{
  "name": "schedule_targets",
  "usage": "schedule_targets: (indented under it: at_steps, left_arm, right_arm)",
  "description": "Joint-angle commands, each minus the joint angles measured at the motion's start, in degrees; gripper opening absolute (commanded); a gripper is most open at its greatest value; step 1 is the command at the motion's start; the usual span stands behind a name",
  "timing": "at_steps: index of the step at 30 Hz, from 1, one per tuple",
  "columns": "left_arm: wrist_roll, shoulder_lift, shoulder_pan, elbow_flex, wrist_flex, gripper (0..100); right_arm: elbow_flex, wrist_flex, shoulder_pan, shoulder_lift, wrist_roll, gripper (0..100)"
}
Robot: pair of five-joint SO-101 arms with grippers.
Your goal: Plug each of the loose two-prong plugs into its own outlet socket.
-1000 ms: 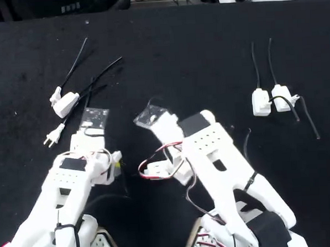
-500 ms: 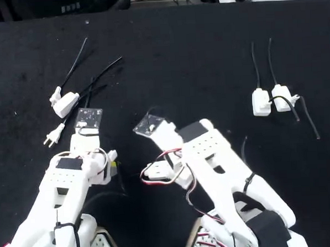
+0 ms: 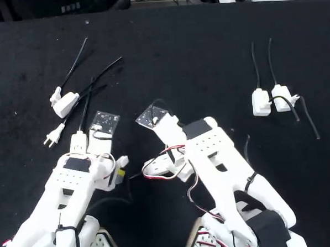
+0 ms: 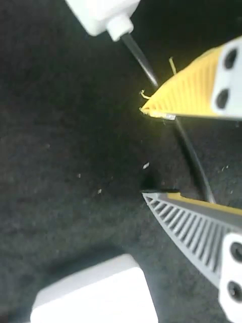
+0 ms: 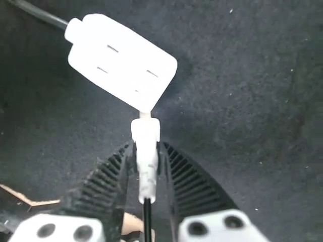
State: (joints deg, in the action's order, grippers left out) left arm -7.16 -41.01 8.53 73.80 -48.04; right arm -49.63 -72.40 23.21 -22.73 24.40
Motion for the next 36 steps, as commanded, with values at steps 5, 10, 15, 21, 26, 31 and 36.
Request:
schedule_targets:
  at_steps: [5,10,15,21,26,31,36]
  left_arm:
    - [-0.6,-0.5,1.9,-1.7,-1.0,24]
    - [-0.1,-0.6,-1.9,-3.5,-1.1,24]
    - [-0.5,-0.6,-13.2,-7.9,-3.6,24]
    - [-3.7,-0.6,-18.4,-6.1,-3.4,24]
    - [-0.3,-0.5,-18.2,-3.6,-3.4,24]
    - [1.1,-0.5,-17.5,-1.5,-3.3,24]
    - [1.1,-0.5,-16.6,-0.5,-1.1,24]
  right_arm:
    - [10.0,-6.9,-2.9,0.0,-1.5,1.0]
    - [16.0,-14.2,-2.4,0.0,-1.7,1.0]
    - [22.5,-19.8,0.9,3.3,-6.2,1.0]
    - [33.2,-25.1,4.6,14.6,-10.7,1.0]
    - [39.5,-26.5,4.6,22.7,-14.5,1.0]
    - [44.6,-26.8,4.5,29.4,-16.2,1.0]
    - [47.8,-28.2,4.4,32.7,-19.2,1.0]
